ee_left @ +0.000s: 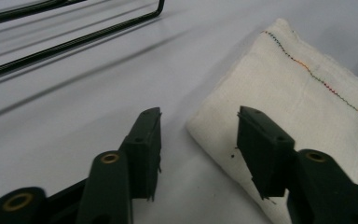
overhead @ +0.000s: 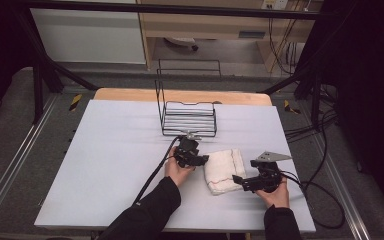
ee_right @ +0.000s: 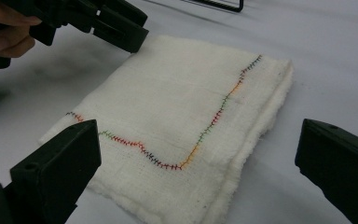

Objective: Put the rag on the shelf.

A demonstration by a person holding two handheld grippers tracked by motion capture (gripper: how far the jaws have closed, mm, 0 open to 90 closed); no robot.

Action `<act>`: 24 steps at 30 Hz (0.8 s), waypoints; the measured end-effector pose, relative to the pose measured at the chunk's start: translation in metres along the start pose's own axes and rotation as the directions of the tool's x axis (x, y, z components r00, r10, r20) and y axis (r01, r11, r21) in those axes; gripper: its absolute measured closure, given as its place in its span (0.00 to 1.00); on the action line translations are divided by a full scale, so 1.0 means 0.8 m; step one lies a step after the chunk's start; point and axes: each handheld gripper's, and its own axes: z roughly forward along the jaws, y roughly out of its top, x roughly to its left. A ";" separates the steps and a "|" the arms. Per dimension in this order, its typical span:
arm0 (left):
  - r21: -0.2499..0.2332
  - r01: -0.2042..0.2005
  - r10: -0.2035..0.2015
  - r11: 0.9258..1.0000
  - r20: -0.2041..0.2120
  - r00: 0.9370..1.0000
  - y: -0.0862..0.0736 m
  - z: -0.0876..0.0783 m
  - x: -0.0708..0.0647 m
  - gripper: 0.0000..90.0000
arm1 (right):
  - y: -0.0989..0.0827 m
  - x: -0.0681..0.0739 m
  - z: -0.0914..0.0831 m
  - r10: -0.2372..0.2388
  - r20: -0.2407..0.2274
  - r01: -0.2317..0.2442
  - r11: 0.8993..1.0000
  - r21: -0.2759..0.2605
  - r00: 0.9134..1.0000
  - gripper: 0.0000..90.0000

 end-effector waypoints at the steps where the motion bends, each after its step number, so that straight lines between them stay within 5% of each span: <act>1: -0.001 0.005 -0.005 1.000 -0.001 1.000 0.000 0.003 -0.001 0.59 | 0.000 0.000 0.000 0.000 0.000 0.000 1.000 0.000 1.000 0.01; 8: 0.013 0.005 -0.005 1.000 0.004 1.000 0.001 0.011 -0.003 0.75 | 0.001 -0.001 -0.001 0.003 0.002 -0.003 1.000 -0.001 1.000 0.01; 16: 0.019 0.012 -0.012 1.000 0.013 1.000 0.001 0.015 -0.003 0.79 | 0.004 -0.004 0.002 0.009 0.010 -0.009 1.000 -0.006 1.000 0.02; 24: 0.016 -0.025 0.025 1.000 0.021 0.999 -0.001 0.017 -0.005 0.85 | 0.011 -0.013 0.011 0.025 0.042 -0.025 1.000 -0.009 0.999 0.05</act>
